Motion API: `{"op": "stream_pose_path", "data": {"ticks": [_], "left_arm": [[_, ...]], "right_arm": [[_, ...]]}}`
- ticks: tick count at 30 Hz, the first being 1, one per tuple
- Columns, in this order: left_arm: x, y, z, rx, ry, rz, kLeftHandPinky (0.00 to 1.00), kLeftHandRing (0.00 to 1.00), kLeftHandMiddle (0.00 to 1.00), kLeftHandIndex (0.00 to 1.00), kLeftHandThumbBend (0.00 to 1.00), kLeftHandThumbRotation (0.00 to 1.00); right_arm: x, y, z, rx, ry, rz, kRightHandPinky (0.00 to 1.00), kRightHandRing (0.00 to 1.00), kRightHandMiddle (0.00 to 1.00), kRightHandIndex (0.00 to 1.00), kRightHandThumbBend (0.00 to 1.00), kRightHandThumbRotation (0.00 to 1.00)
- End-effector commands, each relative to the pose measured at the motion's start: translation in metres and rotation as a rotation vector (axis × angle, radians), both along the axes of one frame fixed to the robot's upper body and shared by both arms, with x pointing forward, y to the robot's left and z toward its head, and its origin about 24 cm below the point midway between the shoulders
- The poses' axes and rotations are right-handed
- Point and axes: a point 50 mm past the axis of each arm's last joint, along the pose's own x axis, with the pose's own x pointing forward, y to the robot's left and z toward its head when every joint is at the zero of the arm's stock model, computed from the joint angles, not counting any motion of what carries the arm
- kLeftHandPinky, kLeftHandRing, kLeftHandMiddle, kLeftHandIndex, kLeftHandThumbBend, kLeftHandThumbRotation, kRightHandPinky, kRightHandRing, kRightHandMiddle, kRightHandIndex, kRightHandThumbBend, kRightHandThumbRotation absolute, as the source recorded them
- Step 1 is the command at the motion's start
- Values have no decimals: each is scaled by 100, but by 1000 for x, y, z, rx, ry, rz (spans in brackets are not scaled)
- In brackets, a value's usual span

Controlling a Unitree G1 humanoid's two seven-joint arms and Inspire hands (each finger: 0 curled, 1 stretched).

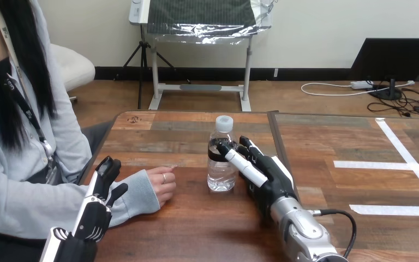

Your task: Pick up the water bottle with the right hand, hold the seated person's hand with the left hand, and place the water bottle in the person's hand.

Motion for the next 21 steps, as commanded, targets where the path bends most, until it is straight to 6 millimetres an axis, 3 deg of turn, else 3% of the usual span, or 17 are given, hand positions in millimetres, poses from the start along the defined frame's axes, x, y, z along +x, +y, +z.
{"op": "stream_pose_path", "data": {"ticks": [1, 21], "left_arm": [[7, 3, 7, 13, -58, -6, 92, 100, 100, 100, 100, 59], [6, 2, 4, 6, -43, 3, 91, 100, 100, 100, 100, 56]], "right_arm": [[5, 16, 8, -14, -20, 47, 97, 100, 100, 100, 100, 52], [6, 34, 12, -141, -46, 92, 85, 100, 100, 100, 100, 51]]}}
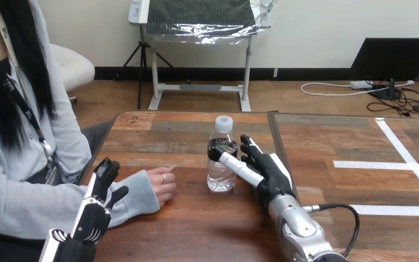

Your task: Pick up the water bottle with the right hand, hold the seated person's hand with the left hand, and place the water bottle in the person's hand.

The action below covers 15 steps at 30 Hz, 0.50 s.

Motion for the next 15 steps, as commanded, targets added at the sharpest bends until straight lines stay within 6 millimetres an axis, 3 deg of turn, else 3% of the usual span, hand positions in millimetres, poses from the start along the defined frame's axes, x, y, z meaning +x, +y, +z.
{"op": "stream_pose_path", "data": {"ticks": [1, 7, 15], "left_arm": [[8, 0, 5, 4, -48, -5, 91, 100, 100, 100, 100, 56], [8, -3, 4, -2, -46, -11, 91, 100, 100, 100, 100, 54], [9, -6, 2, -21, -40, -10, 92, 100, 100, 100, 100, 52]], "right_arm": [[4, 31, 10, -16, -17, 90, 85, 100, 100, 100, 100, 51], [6, 36, 13, -55, -32, 96, 80, 100, 100, 100, 100, 51], [9, 39, 17, -86, -47, 94, 80, 100, 100, 100, 100, 52]]}}
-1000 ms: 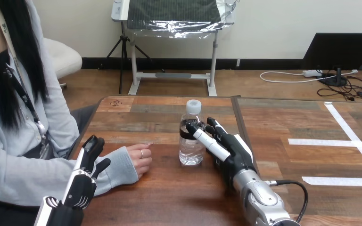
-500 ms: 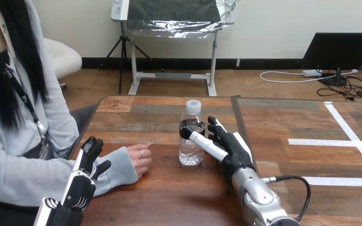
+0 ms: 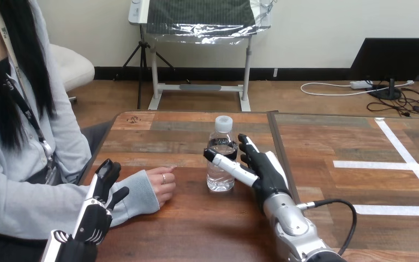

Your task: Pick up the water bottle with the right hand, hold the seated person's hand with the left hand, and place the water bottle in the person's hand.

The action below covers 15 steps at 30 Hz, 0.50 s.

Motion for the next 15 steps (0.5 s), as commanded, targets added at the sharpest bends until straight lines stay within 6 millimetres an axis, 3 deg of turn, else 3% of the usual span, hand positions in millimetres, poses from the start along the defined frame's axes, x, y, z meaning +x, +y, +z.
{"op": "stream_pose_path", "data": {"ticks": [1, 15], "left_arm": [[10, -5, 4, -16, -48, -8, 92, 100, 100, 100, 100, 52], [11, -10, 3, -38, -41, -11, 93, 100, 100, 100, 100, 53]], "right_arm": [[7, 30, 15, -4, -29, 92, 81, 100, 100, 100, 100, 51], [12, 33, 21, -37, -49, 93, 88, 100, 100, 100, 100, 50]]}}
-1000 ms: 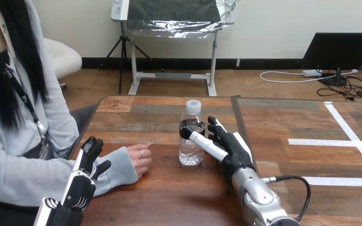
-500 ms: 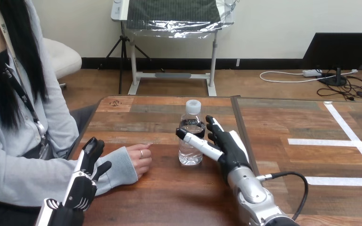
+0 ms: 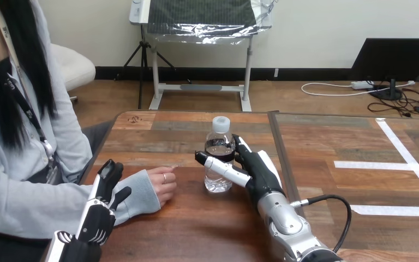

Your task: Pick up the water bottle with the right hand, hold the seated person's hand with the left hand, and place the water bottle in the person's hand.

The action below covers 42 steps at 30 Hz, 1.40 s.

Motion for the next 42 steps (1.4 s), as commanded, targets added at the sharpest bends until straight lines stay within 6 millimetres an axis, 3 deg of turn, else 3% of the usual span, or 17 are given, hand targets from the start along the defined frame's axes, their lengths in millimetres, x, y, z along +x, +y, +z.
{"op": "stream_pose_path", "data": {"ticks": [1, 9, 21, 27, 30, 31, 36, 42], "left_arm": [[11, -5, 5, -15, -44, -11, 93, 100, 100, 100, 100, 53], [11, -7, 5, -13, -56, -8, 92, 100, 100, 100, 100, 54], [12, -10, 5, -13, -69, -7, 88, 100, 100, 100, 100, 55], [11, -10, 4, -9, -63, 0, 86, 100, 100, 100, 100, 57], [11, -11, 4, -11, -64, 3, 85, 99, 100, 100, 100, 56], [11, -11, 4, -12, -64, 4, 85, 99, 100, 100, 100, 56], [10, -12, 4, -7, -74, 15, 84, 99, 100, 100, 100, 55], [10, -13, 4, -4, -78, 20, 80, 97, 100, 99, 100, 54]], "right_arm": [[11, 24, 19, -1, -48, 61, 89, 100, 100, 100, 100, 50], [13, 25, 22, -5, -56, 56, 87, 100, 100, 100, 100, 50], [16, 27, 26, -24, -70, 54, 92, 98, 97, 100, 100, 48], [17, 27, 28, -10, -67, 32, 88, 92, 93, 99, 100, 41], [18, 28, 28, -2, -64, 11, 76, 87, 90, 95, 100, 35], [18, 28, 29, 2, -61, 3, 68, 82, 86, 90, 100, 30], [19, 29, 31, 0, -70, -30, 55, 72, 78, 79, 100, 19], [20, 29, 33, -2, -75, -79, 43, 53, 60, 55, 97, 4]]}}
